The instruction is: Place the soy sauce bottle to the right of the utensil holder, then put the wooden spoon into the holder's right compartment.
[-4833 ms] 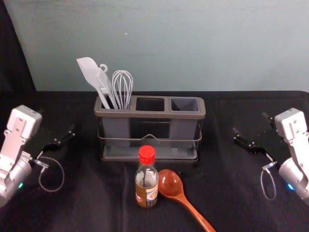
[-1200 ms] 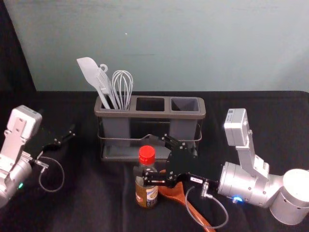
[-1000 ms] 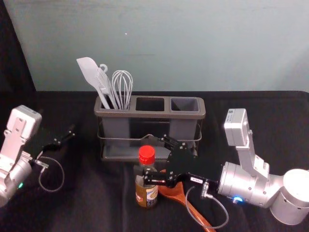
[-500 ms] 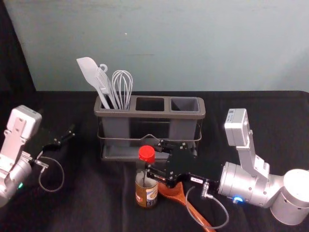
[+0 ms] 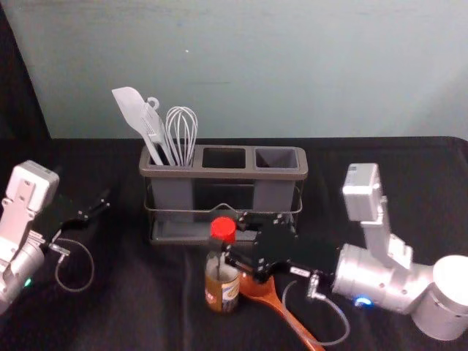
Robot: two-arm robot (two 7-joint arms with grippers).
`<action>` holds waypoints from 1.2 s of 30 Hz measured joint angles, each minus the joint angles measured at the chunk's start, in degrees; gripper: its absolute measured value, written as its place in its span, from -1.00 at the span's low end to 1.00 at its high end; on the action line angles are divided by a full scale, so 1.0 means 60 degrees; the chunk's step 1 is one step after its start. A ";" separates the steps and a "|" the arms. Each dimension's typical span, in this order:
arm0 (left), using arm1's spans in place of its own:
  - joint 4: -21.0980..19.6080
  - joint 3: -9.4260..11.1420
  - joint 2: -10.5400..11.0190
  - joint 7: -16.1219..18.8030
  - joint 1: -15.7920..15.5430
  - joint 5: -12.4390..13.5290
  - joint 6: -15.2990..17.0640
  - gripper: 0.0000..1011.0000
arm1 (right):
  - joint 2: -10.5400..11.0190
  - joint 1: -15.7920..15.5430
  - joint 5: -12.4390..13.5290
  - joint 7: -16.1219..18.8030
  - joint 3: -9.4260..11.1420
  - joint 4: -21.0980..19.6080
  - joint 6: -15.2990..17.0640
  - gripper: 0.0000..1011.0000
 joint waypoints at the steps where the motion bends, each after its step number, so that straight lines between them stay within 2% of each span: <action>1: 0.0000 -0.0001 0.0000 0.0000 0.0001 0.0001 0.0000 1.00 | 0.0045 -0.0051 0.0007 -0.0032 0.0051 -0.0097 -0.0017 -0.22; 4: 0.0000 0.0000 0.0000 0.0000 0.0001 0.0001 0.0000 1.00 | 0.0376 -0.0429 0.0141 -0.0214 0.0403 -0.0685 -0.0104 -0.22; 5: 0.0000 0.0000 0.0000 0.0000 0.0000 0.0001 0.0000 1.00 | 0.0376 -0.0429 0.0141 -0.0214 0.0403 -0.0685 -0.0104 -0.22; 7: 0.0000 0.0000 0.0000 0.0000 0.0000 0.0000 0.0000 1.00 | 0.0763 -0.0886 0.0328 -0.0349 0.0793 -0.1207 -0.0207 -0.22; 8: 0.0000 0.0000 0.0000 0.0000 0.0000 0.0000 -0.0001 1.00 | 0.0763 -0.0886 0.0328 -0.0349 0.0793 -0.1207 -0.0207 -0.22; 11: 0.0000 -0.0001 0.0000 0.0000 0.0000 0.0000 0.0000 1.00 | 0.1223 -0.1433 0.0545 -0.0515 0.1256 -0.1722 -0.0285 -0.22; 14: 0.0000 0.0000 0.0000 0.0000 0.0000 0.0001 0.0000 1.00 | 0.1828 -0.2297 0.0836 -0.0794 0.2050 -0.2166 -0.0399 -0.22; 16: 0.0000 0.0000 0.0000 0.0000 0.0000 0.0000 -0.0001 1.00 | 0.1980 -0.2562 0.0917 -0.0899 0.2326 -0.2219 -0.0476 -0.22; 17: 0.0000 -0.0001 0.0000 0.0000 0.0000 0.0000 0.0000 1.00 | 0.2140 -0.2866 0.1006 -0.1014 0.2658 -0.2227 -0.0561 -0.22; 21: 0.0001 0.0000 0.0000 0.0000 0.0000 0.0000 0.0000 1.00 | 0.2318 -0.3266 0.1139 -0.1243 0.3265 -0.2045 -0.0692 -0.22; 25: 0.0000 0.0000 0.0000 0.0000 0.0001 0.0001 0.0000 1.00 | 0.2272 -0.3219 0.1113 -0.1387 0.3584 -0.1657 -0.0710 -0.22; 28: 0.0000 0.0000 0.0000 0.0000 0.0000 0.0000 -0.0001 1.00 | 0.2142 -0.2981 0.0992 -0.1410 0.3604 -0.1397 -0.0705 -0.22; 36: 0.0000 0.0000 -0.0001 0.0000 0.0001 0.0000 0.0000 1.00 | 0.1568 -0.1725 0.0436 -0.1352 0.3215 -0.0442 -0.0382 -0.22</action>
